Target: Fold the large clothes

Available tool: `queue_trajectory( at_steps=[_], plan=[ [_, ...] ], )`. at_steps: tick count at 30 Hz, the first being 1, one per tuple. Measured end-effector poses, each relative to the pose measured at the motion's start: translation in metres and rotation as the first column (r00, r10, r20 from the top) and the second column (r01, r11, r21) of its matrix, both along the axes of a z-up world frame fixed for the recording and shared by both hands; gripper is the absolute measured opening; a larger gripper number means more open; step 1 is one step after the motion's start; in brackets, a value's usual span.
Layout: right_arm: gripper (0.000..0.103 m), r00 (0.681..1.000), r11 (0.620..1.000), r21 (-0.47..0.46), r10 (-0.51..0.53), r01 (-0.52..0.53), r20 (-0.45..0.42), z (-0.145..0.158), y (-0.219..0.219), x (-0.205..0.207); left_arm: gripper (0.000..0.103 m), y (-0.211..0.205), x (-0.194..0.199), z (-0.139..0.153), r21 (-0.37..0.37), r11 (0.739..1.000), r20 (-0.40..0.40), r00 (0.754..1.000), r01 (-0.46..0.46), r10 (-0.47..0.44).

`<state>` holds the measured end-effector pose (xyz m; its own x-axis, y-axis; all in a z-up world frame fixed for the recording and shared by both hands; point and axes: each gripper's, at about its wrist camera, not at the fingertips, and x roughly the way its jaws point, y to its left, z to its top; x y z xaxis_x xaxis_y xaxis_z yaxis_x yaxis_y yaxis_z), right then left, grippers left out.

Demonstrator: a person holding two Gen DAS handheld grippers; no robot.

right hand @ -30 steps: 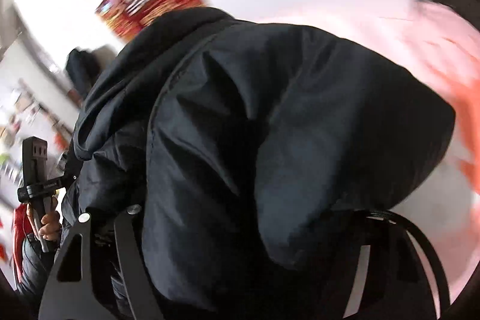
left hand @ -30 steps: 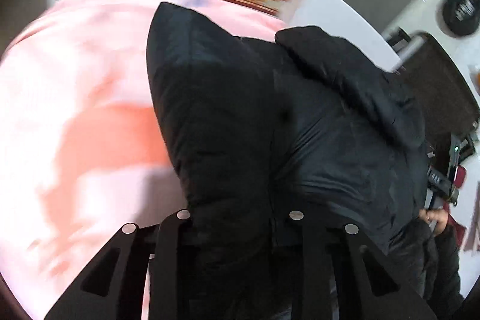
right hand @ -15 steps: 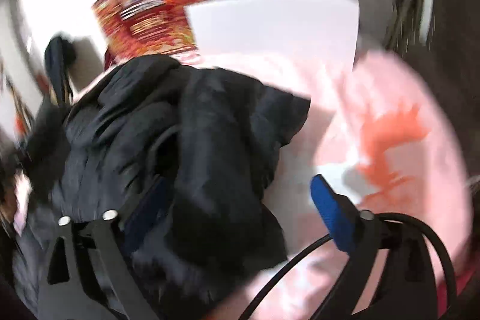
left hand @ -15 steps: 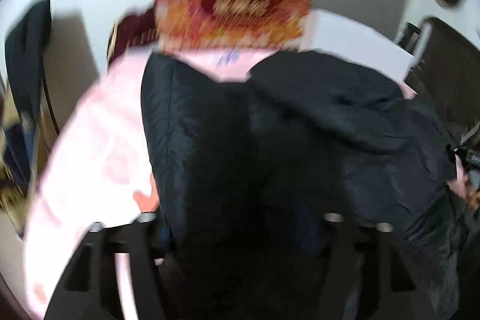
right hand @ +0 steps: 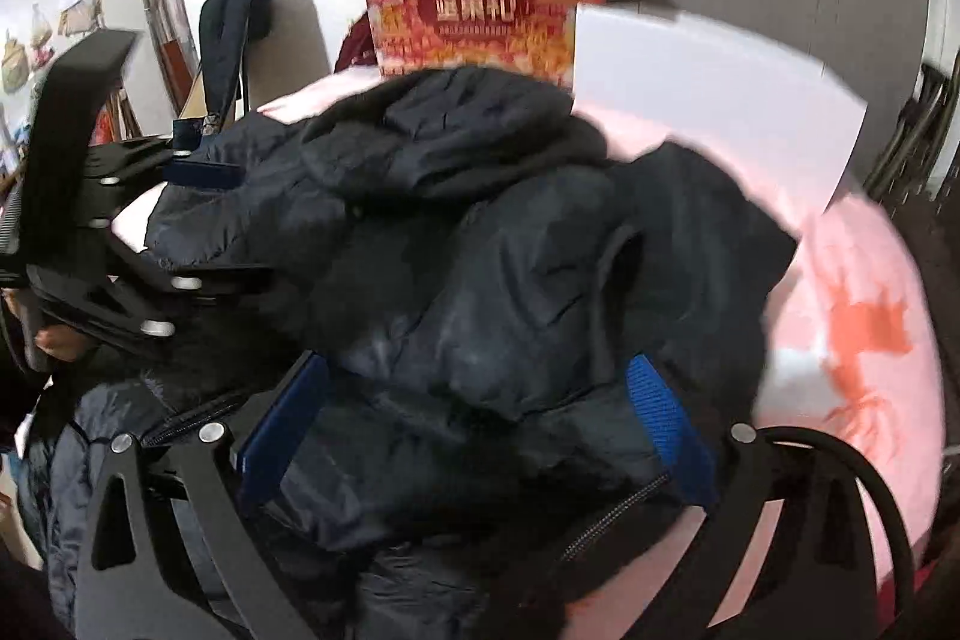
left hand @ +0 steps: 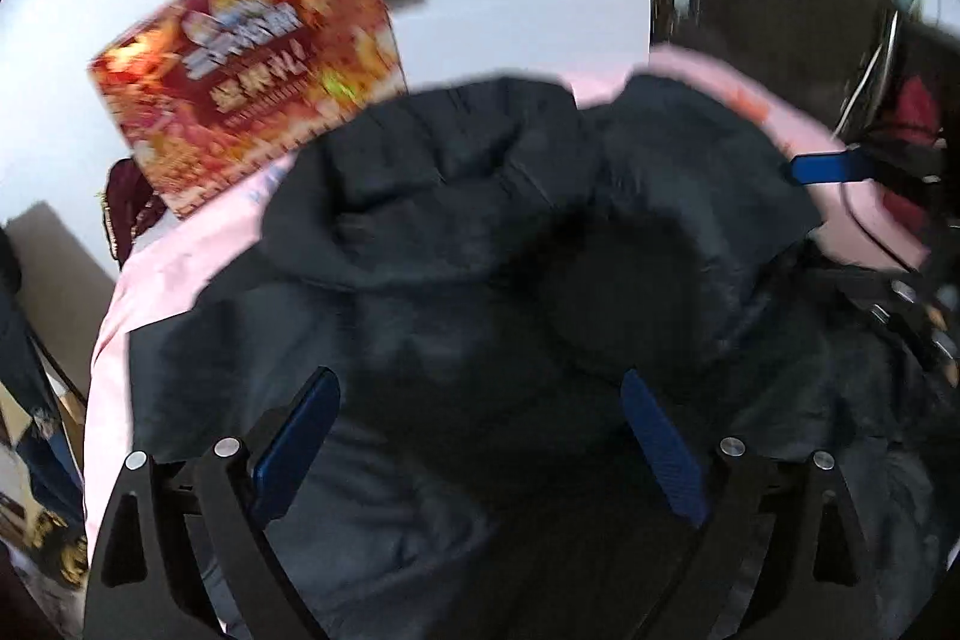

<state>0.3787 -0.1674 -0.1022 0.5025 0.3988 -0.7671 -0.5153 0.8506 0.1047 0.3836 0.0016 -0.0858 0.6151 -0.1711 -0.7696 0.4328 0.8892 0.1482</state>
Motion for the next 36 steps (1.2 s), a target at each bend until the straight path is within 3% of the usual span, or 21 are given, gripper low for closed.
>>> queue_trajectory(
  at_steps=[5,7,8,9,10,11,12,14,16,17,19,20,23,26,29,33,36],
  plan=[
    [0.097,0.998,0.999,0.043,-0.032,0.034,-0.052,-0.021,-0.014,-0.007,0.095,-0.007,0.067,-0.022,-0.071,0.997,-0.2,0.98,-0.016,0.001],
    [0.097,0.996,0.994,0.08,-0.075,0.078,-0.045,-0.019,-0.023,-0.01,0.094,-0.01,0.104,-0.022,-0.044,0.997,-0.234,0.971,-0.061,0.049],
    [0.097,0.995,0.991,0.097,-0.092,0.096,-0.039,-0.017,-0.028,-0.012,0.091,-0.009,0.133,-0.014,-0.009,0.992,-0.205,0.971,-0.127,0.123],
    [0.097,0.993,0.985,0.122,-0.116,0.118,-0.021,-0.009,-0.034,-0.016,0.08,-0.005,0.159,0.001,0.03,0.973,-0.134,0.964,-0.227,0.229],
    [0.097,0.991,0.982,0.133,-0.132,0.131,0.0,-0.004,-0.038,-0.019,0.078,0.007,0.182,0.026,0.017,0.93,-0.046,0.929,-0.368,0.368],
    [0.097,0.988,0.98,0.132,-0.153,0.147,0.037,0.005,-0.043,-0.026,0.077,0.021,0.193,0.05,-0.063,0.883,0.002,0.884,-0.466,0.467],
    [0.097,0.984,0.98,0.118,-0.167,0.158,0.068,0.01,-0.045,-0.031,0.077,0.038,0.196,0.077,-0.194,0.825,0.032,0.837,-0.53,0.546],
    [0.097,0.978,0.982,0.085,-0.179,0.17,0.104,0.014,-0.047,-0.036,0.079,0.054,0.191,0.109,-0.323,0.778,0.071,0.806,-0.539,0.588],
    [0.098,0.975,0.982,0.057,-0.184,0.178,0.125,0.012,-0.048,-0.04,0.084,0.05,0.185,0.117,-0.267,0.817,0.102,0.828,-0.511,0.551],
    [0.098,0.972,0.98,0.042,-0.198,0.194,0.127,0.009,-0.049,-0.04,0.085,0.043,0.176,0.113,-0.209,0.861,0.123,0.861,-0.463,0.493],
    [0.098,0.965,0.975,0.046,-0.22,0.216,0.14,0.005,-0.051,-0.041,0.089,0.028,0.159,0.096,-0.123,0.916,0.127,0.909,-0.382,0.397],
    [0.097,0.955,0.969,0.062,-0.247,0.24,0.162,0.004,-0.055,-0.042,0.089,0.017,0.141,0.082,-0.064,0.949,0.116,0.942,-0.31,0.315],
    [0.097,0.925,0.95,0.096,-0.31,0.296,0.218,0.004,-0.075,-0.052,0.09,-0.022,0.089,0.041,0.004,0.996,0.067,0.994,-0.084,0.083],
    [0.098,0.921,0.949,0.192,-0.293,0.249,0.256,0.003,-0.092,-0.062,0.09,-0.055,0.04,0.01,0.02,0.997,0.044,0.996,0.08,-0.081],
    [0.098,0.923,0.92,0.311,-0.314,0.238,0.223,-0.006,-0.112,-0.069,0.095,-0.09,0.019,-0.014,0.038,0.985,0.045,0.984,0.17,-0.171],
    [0.098,0.943,0.901,0.339,-0.319,0.272,0.091,-0.019,-0.123,-0.063,0.095,-0.124,0.027,-0.041,0.127,0.978,0.023,0.985,0.167,-0.171],
    [0.098,0.928,0.903,0.253,-0.37,0.347,0.046,-0.026,-0.125,-0.057,0.095,-0.13,0.043,-0.053,0.156,0.981,0.011,0.993,0.111,-0.114]
  ],
)
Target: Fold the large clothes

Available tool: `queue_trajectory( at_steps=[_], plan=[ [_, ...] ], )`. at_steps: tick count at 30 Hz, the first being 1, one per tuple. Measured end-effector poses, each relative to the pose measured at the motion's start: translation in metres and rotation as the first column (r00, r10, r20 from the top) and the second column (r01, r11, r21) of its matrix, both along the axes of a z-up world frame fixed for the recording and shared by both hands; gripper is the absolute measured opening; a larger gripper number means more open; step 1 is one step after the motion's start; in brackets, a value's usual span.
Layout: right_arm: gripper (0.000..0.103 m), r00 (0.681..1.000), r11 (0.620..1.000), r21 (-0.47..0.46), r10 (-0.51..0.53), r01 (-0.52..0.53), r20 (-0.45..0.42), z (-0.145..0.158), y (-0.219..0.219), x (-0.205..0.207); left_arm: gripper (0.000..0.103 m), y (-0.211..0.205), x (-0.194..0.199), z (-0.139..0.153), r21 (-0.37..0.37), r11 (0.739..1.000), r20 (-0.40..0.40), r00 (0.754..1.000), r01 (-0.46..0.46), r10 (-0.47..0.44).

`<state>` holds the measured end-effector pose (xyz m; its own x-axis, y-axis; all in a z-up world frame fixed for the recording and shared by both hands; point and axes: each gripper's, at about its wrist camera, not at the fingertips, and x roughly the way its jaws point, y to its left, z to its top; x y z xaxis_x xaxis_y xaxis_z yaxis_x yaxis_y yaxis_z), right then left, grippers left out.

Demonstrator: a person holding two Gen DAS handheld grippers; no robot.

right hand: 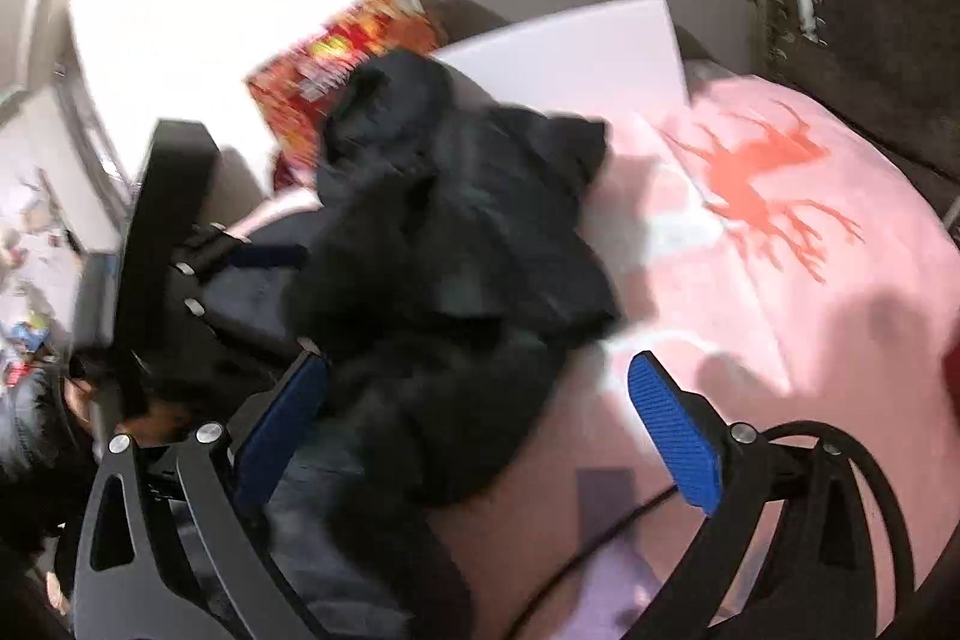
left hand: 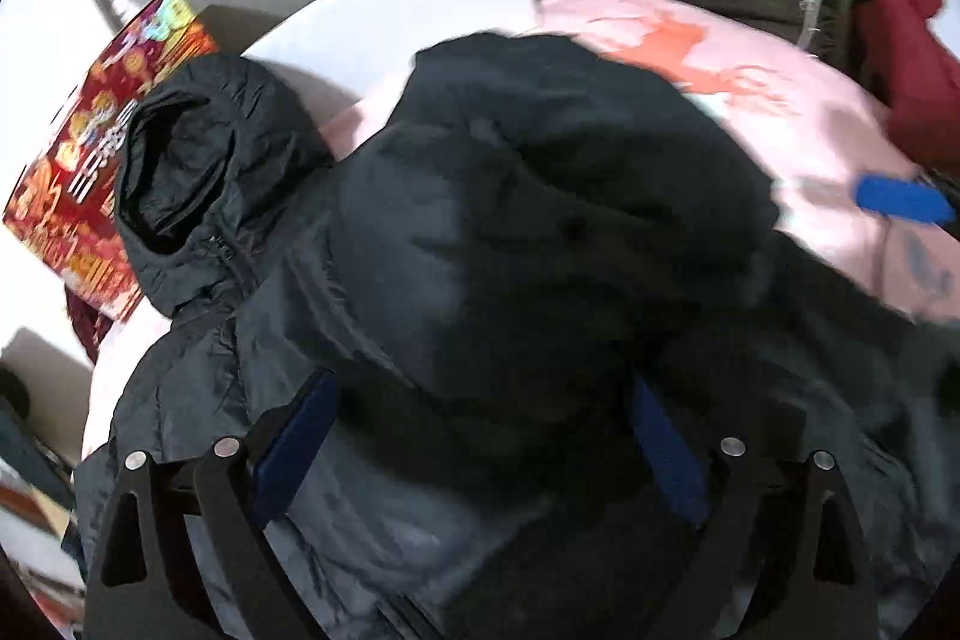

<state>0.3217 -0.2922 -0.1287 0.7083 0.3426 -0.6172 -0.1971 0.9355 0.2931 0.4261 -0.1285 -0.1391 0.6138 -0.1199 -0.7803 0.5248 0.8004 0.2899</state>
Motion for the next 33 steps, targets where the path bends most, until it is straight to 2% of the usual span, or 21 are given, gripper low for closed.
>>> queue_trajectory(
  at_steps=[3,5,6,7,8,9,12,14,16,19,20,22,23,25,26,27,29,30,31,32,33],
  plan=[
    [0.098,0.997,0.999,-0.027,-0.038,0.036,-0.061,-0.01,-0.001,0.002,0.091,0.022,0.02,0.004,-0.069,0.995,-0.03,0.997,-0.072,0.07],
    [0.098,0.995,0.999,-0.021,-0.032,0.03,-0.1,-0.016,-0.001,0.005,0.073,0.045,0.029,0.011,-0.148,0.983,-0.062,0.993,-0.108,0.1],
    [0.098,0.992,1.0,-0.004,-0.021,0.021,-0.126,-0.02,-0.002,0.007,0.056,0.056,0.033,0.015,-0.19,0.973,-0.082,0.99,-0.129,0.115],
    [0.098,0.989,1.0,0.006,-0.017,0.018,-0.144,-0.024,-0.002,0.01,0.046,0.074,0.038,0.022,-0.26,0.954,-0.115,0.986,-0.15,0.124],
    [0.098,0.986,1.0,0.02,-0.009,0.012,-0.169,-0.028,-0.004,0.012,0.042,0.086,0.039,0.028,-0.3,0.94,-0.128,0.983,-0.165,0.131],
    [0.099,0.982,1.0,0.027,-0.004,0.009,-0.186,-0.031,-0.004,0.015,0.032,0.099,0.036,0.035,-0.328,0.925,-0.124,0.979,-0.193,0.16],
    [0.099,0.983,0.999,0.037,0.001,0.006,-0.186,-0.031,-0.004,0.013,0.017,0.149,0.034,0.055,-0.377,0.88,-0.102,0.958,-0.288,0.269],
    [0.099,0.982,0.999,0.042,0.002,0.006,-0.187,-0.031,-0.004,0.013,0.015,0.192,0.028,0.068,-0.387,0.843,-0.079,0.925,-0.373,0.373],
    [0.099,0.982,0.999,0.048,0.003,0.007,-0.187,-0.032,-0.005,0.015,0.014,0.239,0.02,0.079,-0.395,0.795,-0.047,0.874,-0.462,0.484],
    [0.099,0.983,0.998,0.064,0.005,0.007,-0.186,-0.032,-0.007,0.015,0.013,0.34,-0.011,0.094,-0.434,0.651,-0.039,0.735,-0.623,0.677],
    [0.099,0.983,0.997,0.076,0.006,0.008,-0.185,-0.032,-0.009,0.015,0.013,0.363,-0.022,0.097,-0.437,0.615,-0.035,0.695,-0.657,0.718],
    [0.099,0.983,0.995,0.098,0.009,0.009,-0.183,-0.032,-0.012,0.015,0.013,0.412,-0.055,0.103,-0.447,0.523,-0.027,0.596,-0.726,0.803],
    [0.099,0.983,0.995,0.103,0.009,0.01,-0.182,-0.031,-0.012,0.015,0.013,0.439,-0.075,0.104,-0.461,0.466,-0.03,0.539,-0.755,0.842],
    [0.099,0.984,0.996,0.087,-0.001,0.017,-0.18,-0.03,-0.01,0.015,0.011,0.479,-0.112,0.103,-0.491,0.376,-0.036,0.449,-0.786,0.893],
    [0.098,0.984,0.997,0.067,-0.011,0.023,-0.177,-0.028,-0.008,0.014,0.01,0.487,-0.123,0.101,-0.509,0.36,-0.054,0.446,-0.782,0.893],
    [0.098,0.987,0.999,0.024,-0.034,0.039,-0.155,-0.022,-0.003,0.011,0.01,0.493,-0.129,0.097,-0.52,0.356,-0.084,0.461,-0.777,0.883],
    [0.098,0.996,0.999,-0.034,-0.042,0.04,-0.077,-0.004,0.006,0.001,0.017,0.481,-0.127,0.09,-0.517,0.4,-0.136,0.534,-0.757,0.835],
    [0.098,1.0,0.998,-0.056,-0.021,0.02,-0.022,0.012,0.014,-0.006,0.028,0.471,-0.124,0.088,-0.514,0.43,-0.142,0.567,-0.742,0.811],
    [0.098,1.0,0.997,-0.072,0.009,-0.007,0.022,0.027,0.024,-0.012,0.05,0.457,-0.118,0.088,-0.513,0.468,-0.145,0.61,-0.72,0.779],
    [0.098,0.996,0.994,-0.1,0.059,-0.053,0.063,0.044,0.038,-0.017,0.063,0.437,-0.11,0.087,-0.511,0.517,-0.147,0.663,-0.686,0.734],
    [0.098,0.993,0.988,-0.129,0.095,-0.084,0.077,0.054,0.049,-0.018,0.083,0.42,-0.105,0.085,-0.516,0.553,-0.149,0.705,-0.654,0.694]
  ],
)
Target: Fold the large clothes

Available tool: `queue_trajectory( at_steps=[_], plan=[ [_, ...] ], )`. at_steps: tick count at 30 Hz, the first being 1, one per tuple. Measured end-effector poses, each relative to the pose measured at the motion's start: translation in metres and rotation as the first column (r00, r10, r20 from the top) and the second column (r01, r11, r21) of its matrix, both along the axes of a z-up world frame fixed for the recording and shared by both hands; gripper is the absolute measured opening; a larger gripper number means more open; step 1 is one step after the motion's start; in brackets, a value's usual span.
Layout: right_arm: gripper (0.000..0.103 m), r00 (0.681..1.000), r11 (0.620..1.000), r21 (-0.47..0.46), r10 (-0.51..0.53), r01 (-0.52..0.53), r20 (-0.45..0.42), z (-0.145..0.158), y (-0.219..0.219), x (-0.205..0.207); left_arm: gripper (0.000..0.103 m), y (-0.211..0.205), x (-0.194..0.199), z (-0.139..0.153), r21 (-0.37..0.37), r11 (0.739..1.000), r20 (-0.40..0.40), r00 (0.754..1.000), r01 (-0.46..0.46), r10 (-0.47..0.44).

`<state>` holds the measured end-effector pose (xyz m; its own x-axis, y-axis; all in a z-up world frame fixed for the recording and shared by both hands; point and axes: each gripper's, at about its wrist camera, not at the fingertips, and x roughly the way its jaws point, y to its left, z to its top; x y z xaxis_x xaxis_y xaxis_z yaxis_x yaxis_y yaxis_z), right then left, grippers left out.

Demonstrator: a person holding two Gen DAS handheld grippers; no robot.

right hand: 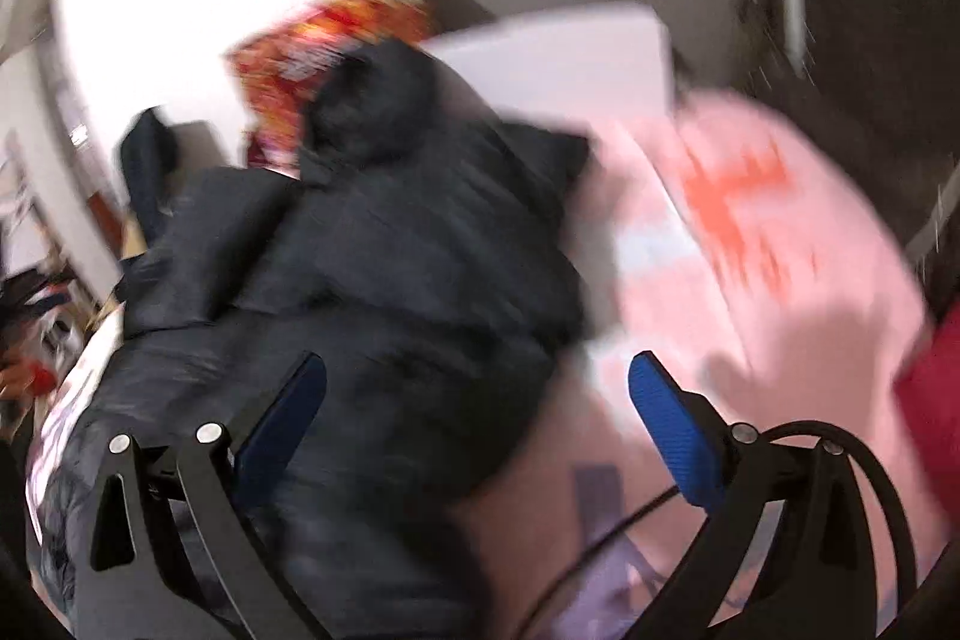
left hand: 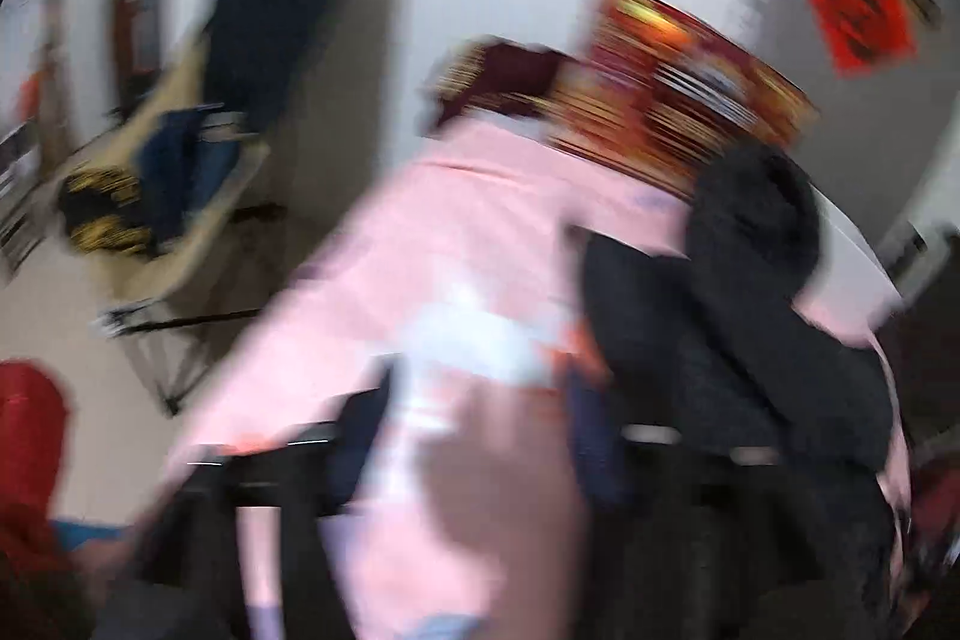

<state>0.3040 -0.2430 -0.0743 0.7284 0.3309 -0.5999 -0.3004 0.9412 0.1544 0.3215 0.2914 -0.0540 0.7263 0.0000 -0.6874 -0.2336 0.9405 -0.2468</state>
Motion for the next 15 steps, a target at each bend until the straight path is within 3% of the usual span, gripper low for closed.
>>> queue_trajectory(
  at_steps=[2,5,9,11,13,15],
  plan=[
    [0.098,0.997,0.995,-0.071,0.071,-0.07,0.012,0.014,0.027,0.002,0.087,-0.044,0.026,-0.002,-0.016,0.991,0.001,0.991,0.133,-0.133],
    [0.098,0.988,0.977,-0.154,0.153,-0.15,0.007,0.017,0.061,0.009,0.088,-0.099,0.072,-0.016,-0.092,0.947,-0.032,0.95,0.306,-0.31],
    [0.099,0.974,0.946,-0.232,0.226,-0.226,-0.027,0.002,0.103,0.024,0.088,-0.132,0.143,-0.053,-0.211,0.918,-0.142,0.919,0.335,-0.368],
    [0.099,0.967,0.933,-0.255,0.25,-0.256,-0.056,-0.01,0.122,0.034,0.072,-0.136,0.165,-0.067,-0.257,0.92,-0.175,0.922,0.296,-0.346],
    [0.099,0.959,0.916,-0.285,0.271,-0.283,-0.081,-0.019,0.142,0.046,0.027,-0.128,0.174,-0.065,-0.256,0.93,-0.15,0.939,0.264,-0.308],
    [0.099,0.951,0.899,-0.312,0.292,-0.308,-0.099,-0.025,0.163,0.056,0.011,-0.108,0.165,-0.056,-0.301,0.921,-0.098,0.953,0.245,-0.286]
  ],
)
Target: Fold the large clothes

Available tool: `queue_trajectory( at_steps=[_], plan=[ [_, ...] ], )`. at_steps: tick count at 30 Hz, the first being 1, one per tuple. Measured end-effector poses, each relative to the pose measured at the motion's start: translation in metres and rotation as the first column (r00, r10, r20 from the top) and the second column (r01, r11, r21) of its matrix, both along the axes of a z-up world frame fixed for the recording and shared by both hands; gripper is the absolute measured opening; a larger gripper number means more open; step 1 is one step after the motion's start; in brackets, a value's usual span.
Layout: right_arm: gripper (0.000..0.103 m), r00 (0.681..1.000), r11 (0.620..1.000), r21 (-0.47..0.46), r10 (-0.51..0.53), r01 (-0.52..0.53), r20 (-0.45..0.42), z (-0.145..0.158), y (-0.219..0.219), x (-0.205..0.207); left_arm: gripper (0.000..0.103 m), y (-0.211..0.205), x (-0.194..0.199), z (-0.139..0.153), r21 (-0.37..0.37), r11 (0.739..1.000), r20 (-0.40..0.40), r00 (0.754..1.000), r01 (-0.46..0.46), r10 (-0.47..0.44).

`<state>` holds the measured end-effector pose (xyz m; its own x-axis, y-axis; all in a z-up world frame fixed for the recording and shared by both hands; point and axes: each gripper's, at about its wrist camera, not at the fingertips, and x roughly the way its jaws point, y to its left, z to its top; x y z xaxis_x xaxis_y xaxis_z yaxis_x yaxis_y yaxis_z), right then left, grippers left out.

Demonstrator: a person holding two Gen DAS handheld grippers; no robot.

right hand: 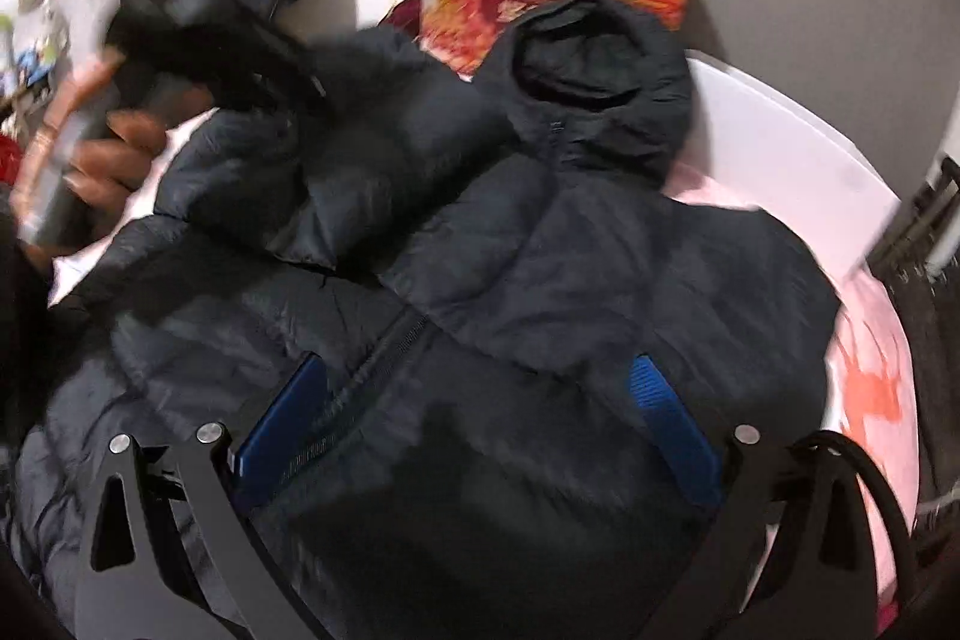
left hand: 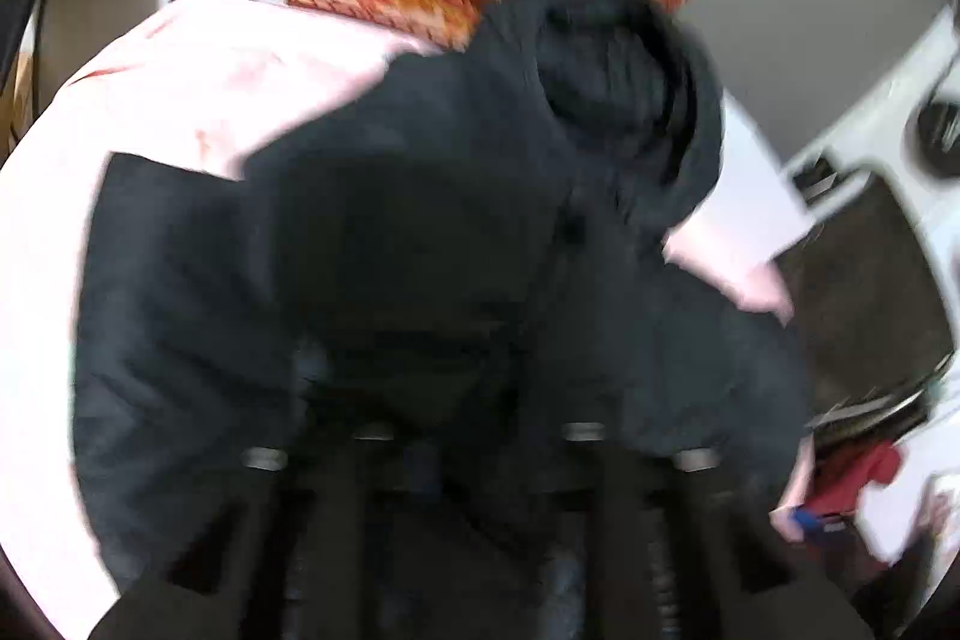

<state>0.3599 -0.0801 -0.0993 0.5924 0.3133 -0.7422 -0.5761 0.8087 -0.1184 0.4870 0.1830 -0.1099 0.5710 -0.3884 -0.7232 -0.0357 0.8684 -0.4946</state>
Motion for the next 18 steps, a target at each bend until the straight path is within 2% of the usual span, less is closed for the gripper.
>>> queue_trajectory(
  at_steps=[1,4,6,8,9,10,11,12,13,14,16,18],
  plan=[
    [0.099,1.0,1.0,-0.021,0.015,-0.015,-0.001,-0.005,0.012,0.007,0.009,0.014,-0.008,0.008,-0.001,1.0,0.024,0.999,-0.024,0.024],
    [0.099,0.999,0.996,-0.071,0.044,-0.045,-0.022,-0.023,0.04,0.025,0.009,0.062,-0.046,0.037,0.093,0.982,0.119,0.981,-0.164,0.153],
    [0.099,0.998,0.994,-0.102,0.047,-0.051,-0.045,-0.038,0.055,0.039,0.009,0.111,-0.078,0.056,0.134,0.944,0.156,0.947,-0.303,0.281],
    [0.099,0.998,0.992,-0.124,0.027,-0.034,-0.059,-0.049,0.062,0.05,0.009,0.16,-0.111,0.067,0.155,0.885,0.168,0.894,-0.439,0.415],
    [0.096,0.998,0.992,-0.12,0.015,-0.022,-0.063,-0.052,0.06,0.055,0.009,0.187,-0.129,0.071,0.177,0.836,0.166,0.853,-0.519,0.495],
    [0.09,0.998,0.994,-0.107,0.006,-0.013,-0.067,-0.053,0.057,0.059,0.009,0.207,-0.142,0.073,0.2,0.793,0.165,0.817,-0.576,0.552],
    [0.072,0.997,0.996,-0.09,-0.004,-0.002,-0.075,-0.053,0.052,0.063,0.009,0.228,-0.159,0.072,0.236,0.733,0.168,0.769,-0.638,0.616],
    [0.049,0.996,0.997,-0.071,-0.019,0.013,-0.086,-0.052,0.046,0.066,0.009,0.243,-0.173,0.071,0.267,0.679,0.171,0.727,-0.683,0.665],
    [0.034,0.995,0.999,-0.032,-0.026,0.023,-0.098,-0.048,0.037,0.068,0.009,0.254,-0.189,0.069,0.291,0.631,0.174,0.688,-0.719,0.704],
    [0.003,0.994,0.999,0.0,-0.034,0.034,-0.106,-0.042,0.028,0.07,0.009,0.262,-0.203,0.067,0.297,0.604,0.177,0.664,-0.74,0.726],
    [0.002,0.992,0.993,0.067,-0.088,0.094,-0.087,-0.022,-0.001,0.069,0.01,0.265,-0.218,0.061,0.294,0.591,0.175,0.65,-0.751,0.739],
    [0.002,0.987,0.98,0.12,-0.154,0.158,-0.036,0.001,-0.035,0.065,0.01,0.257,-0.229,0.056,0.288,0.617,0.179,0.674,-0.733,0.717]
  ],
)
